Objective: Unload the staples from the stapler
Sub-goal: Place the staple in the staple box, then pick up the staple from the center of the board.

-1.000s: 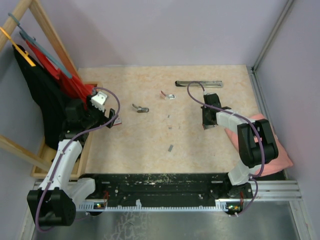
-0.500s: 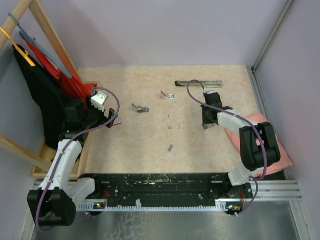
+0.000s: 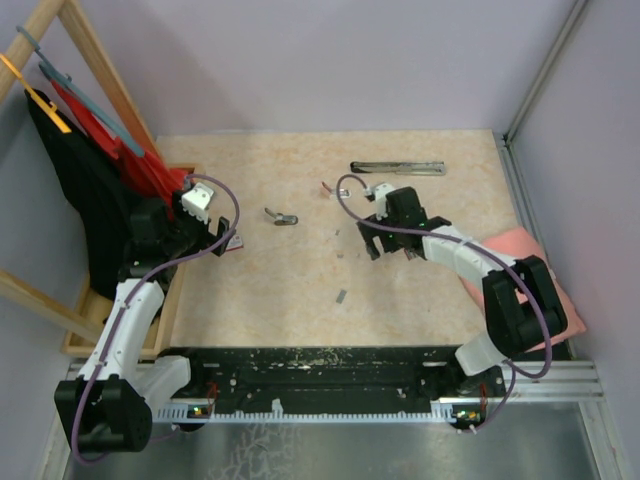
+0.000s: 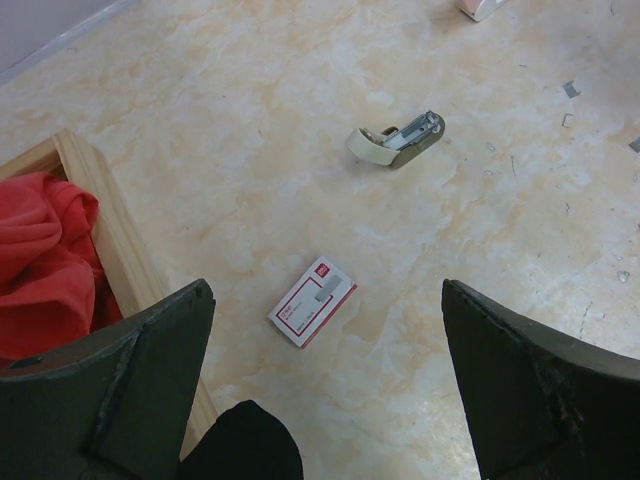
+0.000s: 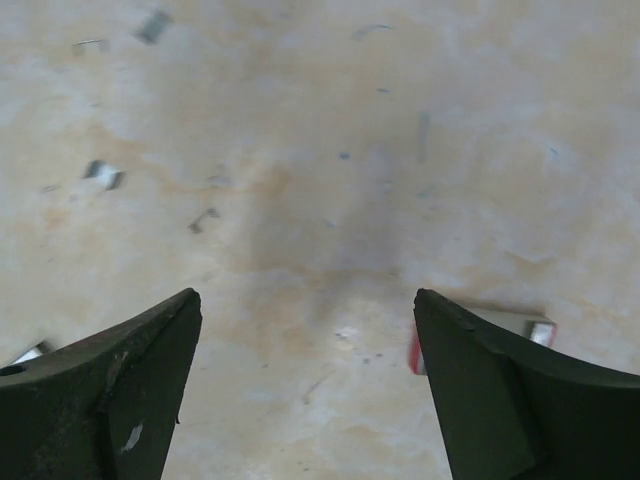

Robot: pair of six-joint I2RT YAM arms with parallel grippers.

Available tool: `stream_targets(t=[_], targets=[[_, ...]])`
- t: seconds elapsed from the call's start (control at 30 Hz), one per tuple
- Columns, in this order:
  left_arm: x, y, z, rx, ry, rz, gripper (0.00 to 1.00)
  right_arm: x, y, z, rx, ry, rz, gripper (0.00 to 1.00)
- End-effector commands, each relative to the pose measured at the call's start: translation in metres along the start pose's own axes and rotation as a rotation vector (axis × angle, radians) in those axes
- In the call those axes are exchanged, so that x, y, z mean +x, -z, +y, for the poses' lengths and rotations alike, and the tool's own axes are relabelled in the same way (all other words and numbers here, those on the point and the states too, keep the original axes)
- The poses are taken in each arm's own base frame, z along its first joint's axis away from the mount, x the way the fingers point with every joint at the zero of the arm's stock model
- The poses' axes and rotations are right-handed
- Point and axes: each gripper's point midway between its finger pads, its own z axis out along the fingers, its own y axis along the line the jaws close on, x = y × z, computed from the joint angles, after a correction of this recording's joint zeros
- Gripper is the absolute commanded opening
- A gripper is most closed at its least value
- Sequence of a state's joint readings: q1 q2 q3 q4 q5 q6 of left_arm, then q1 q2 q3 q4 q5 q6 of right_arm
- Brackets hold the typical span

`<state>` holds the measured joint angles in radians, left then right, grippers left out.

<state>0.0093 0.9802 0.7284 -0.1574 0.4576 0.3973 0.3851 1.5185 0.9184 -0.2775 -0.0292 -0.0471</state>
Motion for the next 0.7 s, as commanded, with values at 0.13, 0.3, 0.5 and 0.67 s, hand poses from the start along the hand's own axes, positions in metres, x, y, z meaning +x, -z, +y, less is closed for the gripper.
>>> stream_targets(t=[0.13,0.3,0.5,0.67], targets=[[-0.011,0.003,0.003,-0.003,-0.007,-0.035,0.99,-0.035,0.017,0.077,-0.168,0.301,-0.149,0.89],[-0.011,0.003,0.003,-0.004,-0.007,-0.035,0.99,-0.051,0.005,0.083,-0.151,0.284,-0.149,0.88],[-0.011,0.004,0.004,-0.006,-0.006,-0.035,0.99,-0.079,-0.026,0.085,-0.130,0.321,-0.149,0.75],[-0.010,0.003,0.004,-0.004,-0.005,-0.034,0.99,-0.101,-0.045,0.097,-0.184,0.395,-0.170,0.67]])
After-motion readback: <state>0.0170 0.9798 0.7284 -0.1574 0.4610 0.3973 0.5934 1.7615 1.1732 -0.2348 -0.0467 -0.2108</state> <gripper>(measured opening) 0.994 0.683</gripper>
